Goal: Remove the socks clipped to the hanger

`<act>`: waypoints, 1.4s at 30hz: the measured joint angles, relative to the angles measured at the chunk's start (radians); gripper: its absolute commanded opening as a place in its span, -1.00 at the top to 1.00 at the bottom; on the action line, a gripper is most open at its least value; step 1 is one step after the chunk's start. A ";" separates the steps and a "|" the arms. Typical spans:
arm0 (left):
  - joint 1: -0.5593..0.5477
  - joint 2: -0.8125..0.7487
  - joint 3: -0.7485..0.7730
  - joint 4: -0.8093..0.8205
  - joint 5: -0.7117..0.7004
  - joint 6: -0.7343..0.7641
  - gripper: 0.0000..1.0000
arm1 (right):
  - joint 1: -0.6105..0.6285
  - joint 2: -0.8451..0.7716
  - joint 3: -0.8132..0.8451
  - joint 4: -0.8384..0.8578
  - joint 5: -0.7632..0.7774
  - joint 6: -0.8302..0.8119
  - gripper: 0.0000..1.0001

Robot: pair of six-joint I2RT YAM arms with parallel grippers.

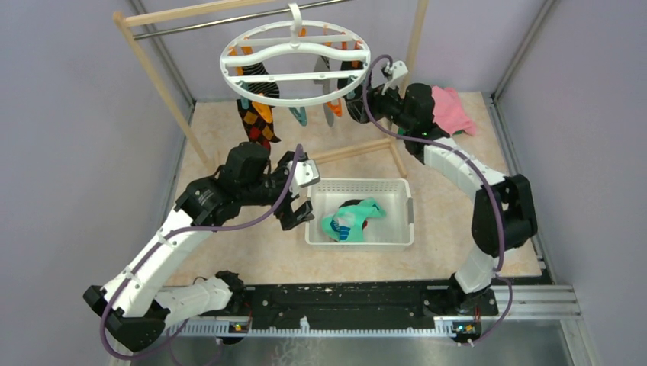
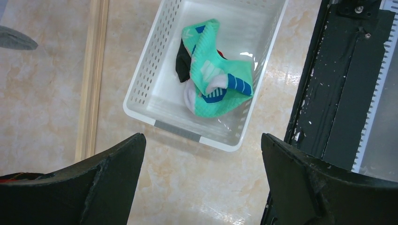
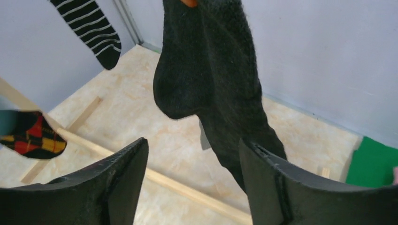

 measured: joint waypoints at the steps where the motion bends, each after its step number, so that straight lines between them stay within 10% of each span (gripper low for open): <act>1: 0.000 -0.003 0.000 -0.002 -0.001 0.001 -0.98 | 0.000 0.031 0.017 0.023 -0.006 0.000 -0.06; 7: 0.000 -0.010 0.001 -0.009 -0.002 0.003 -0.98 | 0.000 0.080 0.032 0.132 -0.057 0.035 1.00; 12: 0.000 -0.009 0.002 -0.008 -0.002 0.002 -0.97 | 0.000 0.052 0.024 0.195 -0.079 0.049 1.00; 19: 0.000 -0.010 0.001 0.001 -0.055 0.003 -0.97 | 0.000 -0.037 -0.005 0.176 0.014 0.030 -0.45; 31: 0.009 -0.036 -0.186 0.277 -0.396 0.167 -0.98 | -0.011 0.079 0.039 0.254 0.044 -0.028 -0.92; 36: 0.052 -0.010 -0.203 0.369 -0.464 0.220 -0.98 | -0.013 0.257 0.167 0.312 0.005 -0.037 -0.67; 42: 0.214 0.008 -0.202 0.406 -0.457 0.238 -0.98 | -0.013 0.326 0.208 0.348 -0.068 -0.033 0.36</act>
